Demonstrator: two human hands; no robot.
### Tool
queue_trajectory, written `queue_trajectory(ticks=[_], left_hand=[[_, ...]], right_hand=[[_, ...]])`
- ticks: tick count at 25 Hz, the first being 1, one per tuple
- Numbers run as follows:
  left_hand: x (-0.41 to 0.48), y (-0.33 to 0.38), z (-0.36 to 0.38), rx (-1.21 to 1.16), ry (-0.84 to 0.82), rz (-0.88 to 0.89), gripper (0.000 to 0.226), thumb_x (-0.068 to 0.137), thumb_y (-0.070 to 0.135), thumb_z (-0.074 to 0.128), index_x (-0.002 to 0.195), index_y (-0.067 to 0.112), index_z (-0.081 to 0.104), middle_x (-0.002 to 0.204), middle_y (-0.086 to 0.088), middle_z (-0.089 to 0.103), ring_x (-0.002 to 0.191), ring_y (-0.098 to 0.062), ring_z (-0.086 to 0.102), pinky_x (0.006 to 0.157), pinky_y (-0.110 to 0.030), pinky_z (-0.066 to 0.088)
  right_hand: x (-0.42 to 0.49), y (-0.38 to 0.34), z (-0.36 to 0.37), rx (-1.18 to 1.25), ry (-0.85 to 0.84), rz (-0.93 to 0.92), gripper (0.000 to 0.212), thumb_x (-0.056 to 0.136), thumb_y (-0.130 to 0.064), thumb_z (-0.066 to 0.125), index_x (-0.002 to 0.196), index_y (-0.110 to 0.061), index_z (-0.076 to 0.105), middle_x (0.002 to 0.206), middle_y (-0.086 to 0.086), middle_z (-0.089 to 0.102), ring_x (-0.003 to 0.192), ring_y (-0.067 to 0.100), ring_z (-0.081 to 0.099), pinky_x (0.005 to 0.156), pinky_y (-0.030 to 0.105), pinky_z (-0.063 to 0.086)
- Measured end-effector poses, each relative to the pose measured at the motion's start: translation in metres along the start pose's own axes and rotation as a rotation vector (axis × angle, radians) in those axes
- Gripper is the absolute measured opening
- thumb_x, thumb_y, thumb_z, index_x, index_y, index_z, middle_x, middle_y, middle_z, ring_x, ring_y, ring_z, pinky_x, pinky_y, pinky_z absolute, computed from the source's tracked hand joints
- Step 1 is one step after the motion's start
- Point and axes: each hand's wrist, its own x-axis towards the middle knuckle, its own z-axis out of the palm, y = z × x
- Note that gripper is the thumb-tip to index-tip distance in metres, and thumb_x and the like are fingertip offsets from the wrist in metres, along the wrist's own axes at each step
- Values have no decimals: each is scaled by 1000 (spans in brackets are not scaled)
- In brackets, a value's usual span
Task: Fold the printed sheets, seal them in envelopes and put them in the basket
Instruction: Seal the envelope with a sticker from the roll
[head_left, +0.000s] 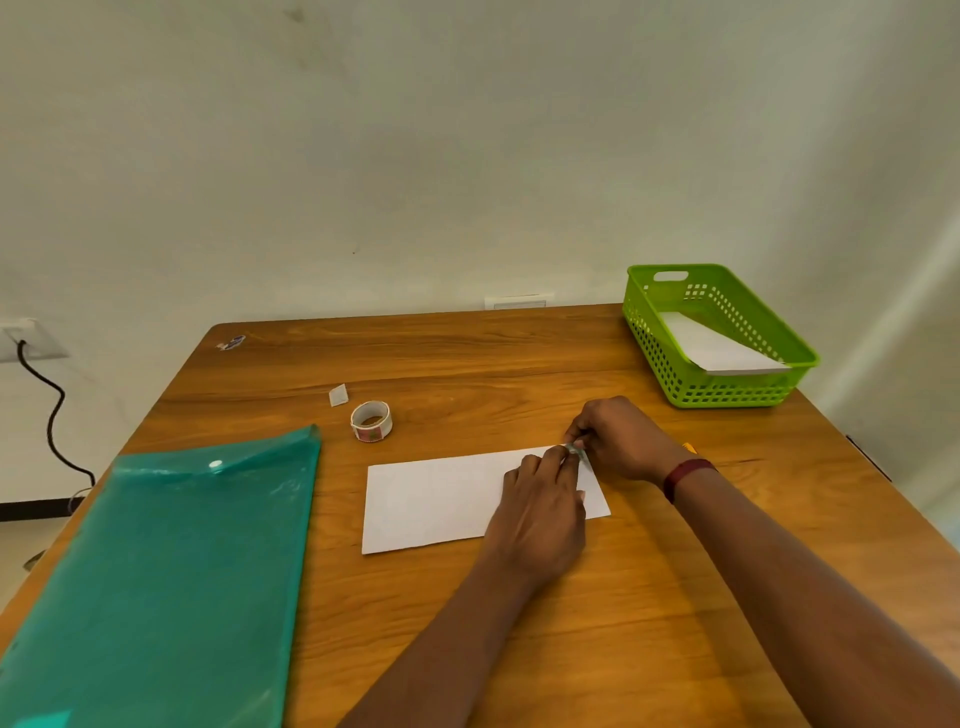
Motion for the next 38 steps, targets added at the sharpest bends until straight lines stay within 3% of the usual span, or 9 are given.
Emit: queue_trajectory(ticks=[8, 13, 16, 20, 24, 28, 32, 35, 38], left_hand=[[1, -1, 0, 36, -15, 9, 53, 103, 35, 32, 151, 14, 28, 154, -5, 33, 129, -23, 38, 106, -40, 34], [2, -2, 0, 47, -35, 10, 54, 102, 36, 30, 152, 15, 27, 154, -5, 33, 129, -23, 37, 106, -41, 34], [2, -2, -1, 54, -44, 2, 52, 103, 36, 31, 150, 14, 29, 155, -6, 32, 130, -24, 36, 107, -42, 33], [2, -1, -3, 55, -38, -1, 48, 102, 33, 32, 146, 13, 34, 153, -7, 34, 131, -26, 36, 107, -43, 32], [2, -1, -1, 54, -31, -9, 48, 101, 33, 33, 146, 14, 36, 155, -6, 32, 132, -26, 35, 106, -42, 32], [1, 2, 0, 35, 0, -21, 46, 100, 32, 35, 142, 16, 40, 153, -4, 37, 129, -24, 38, 105, -41, 34], [2, 1, 1, 34, 9, -22, 46, 99, 32, 37, 142, 16, 40, 151, -3, 39, 127, -23, 39, 104, -40, 35], [2, 1, 0, 41, -2, -17, 50, 98, 33, 39, 145, 15, 37, 152, -3, 38, 128, -24, 38, 104, -41, 36], [1, 2, -1, 51, 4, -7, 51, 97, 32, 39, 145, 15, 36, 151, -4, 38, 127, -25, 39, 104, -41, 36]], right_hand=[[-2, 1, 6, -83, 36, -21, 24, 92, -9, 58, 104, -20, 75, 101, 3, 68, 91, 18, 59, 68, 24, 43], [-1, 0, 12, -104, 58, 17, 29, 92, -8, 58, 114, -21, 71, 108, 4, 65, 98, 20, 59, 75, 27, 48], [-8, -3, 21, -63, 149, 63, 41, 88, -2, 60, 125, -18, 62, 115, 5, 63, 105, 23, 58, 80, 28, 46], [-34, -2, 38, -4, 251, 36, 40, 86, 2, 58, 119, -18, 67, 110, 5, 59, 97, 22, 58, 76, 27, 49], [-53, -4, 50, -40, 271, 59, 37, 87, -4, 60, 122, -13, 67, 123, 8, 59, 109, 24, 58, 88, 32, 52], [-55, -7, 57, -32, 312, 100, 29, 91, -7, 59, 118, -11, 69, 128, 10, 63, 122, 23, 55, 101, 33, 45], [-55, -14, 58, 13, 373, 100, 23, 88, -6, 62, 110, -10, 71, 118, 10, 67, 115, 25, 59, 95, 32, 47], [-57, -20, 60, 11, 363, 156, 26, 89, -8, 59, 114, -14, 62, 116, 4, 62, 110, 21, 57, 84, 24, 45], [-57, -23, 60, -19, 350, 178, 37, 90, -14, 58, 127, -17, 57, 121, 2, 55, 109, 20, 55, 83, 26, 49]])
